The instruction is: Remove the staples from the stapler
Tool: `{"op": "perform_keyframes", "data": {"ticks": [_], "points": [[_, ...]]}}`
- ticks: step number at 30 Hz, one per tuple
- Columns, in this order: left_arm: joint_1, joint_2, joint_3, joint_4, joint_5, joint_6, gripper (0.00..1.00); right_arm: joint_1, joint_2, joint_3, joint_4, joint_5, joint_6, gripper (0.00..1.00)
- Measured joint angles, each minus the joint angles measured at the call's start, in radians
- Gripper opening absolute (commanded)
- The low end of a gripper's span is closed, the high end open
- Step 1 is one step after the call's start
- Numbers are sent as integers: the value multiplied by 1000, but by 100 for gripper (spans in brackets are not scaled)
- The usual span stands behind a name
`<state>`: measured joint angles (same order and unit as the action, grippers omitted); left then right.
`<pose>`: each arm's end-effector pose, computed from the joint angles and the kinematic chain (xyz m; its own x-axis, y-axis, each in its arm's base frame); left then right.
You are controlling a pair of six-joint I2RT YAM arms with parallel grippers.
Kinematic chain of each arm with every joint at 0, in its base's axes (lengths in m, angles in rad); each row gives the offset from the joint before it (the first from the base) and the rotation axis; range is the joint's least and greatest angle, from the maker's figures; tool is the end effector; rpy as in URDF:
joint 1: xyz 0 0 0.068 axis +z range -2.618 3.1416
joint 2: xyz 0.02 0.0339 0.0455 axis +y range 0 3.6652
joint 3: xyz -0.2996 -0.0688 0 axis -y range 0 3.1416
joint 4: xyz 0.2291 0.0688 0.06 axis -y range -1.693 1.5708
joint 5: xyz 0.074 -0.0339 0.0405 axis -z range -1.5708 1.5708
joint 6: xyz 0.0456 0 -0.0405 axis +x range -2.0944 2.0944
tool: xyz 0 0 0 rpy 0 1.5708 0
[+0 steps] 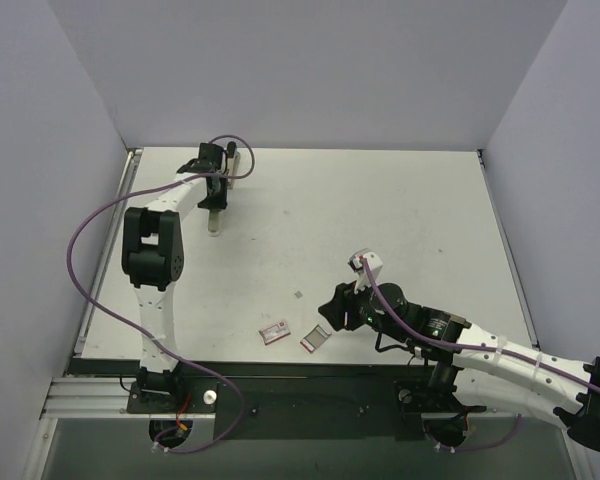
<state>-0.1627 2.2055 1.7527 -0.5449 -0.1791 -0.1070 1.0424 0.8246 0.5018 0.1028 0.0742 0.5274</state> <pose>0.4891 -0.0721 0.2086 -0.8312 0.0300 -0.5551 -0.0248 0.9955 0.0909 0.0884 0.1447 0.2916 -0.5102 0.1216 -0.8514 -0.6573 0.5833 0.4772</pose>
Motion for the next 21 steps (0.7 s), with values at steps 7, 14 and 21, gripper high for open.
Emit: {"op": "perform_keyframes", "data": {"ticks": [7,14,21], "points": [[-19,23,29,-31,-49,21,0,0,-4,-5,0,0,0,42],[-20,6,14,-22,-52,18,5,1,-26,-5,-2,0,0,44],[-18,-58,-81,51,-34,14,52,1,-44,-5,-9,0,1,57]]}}
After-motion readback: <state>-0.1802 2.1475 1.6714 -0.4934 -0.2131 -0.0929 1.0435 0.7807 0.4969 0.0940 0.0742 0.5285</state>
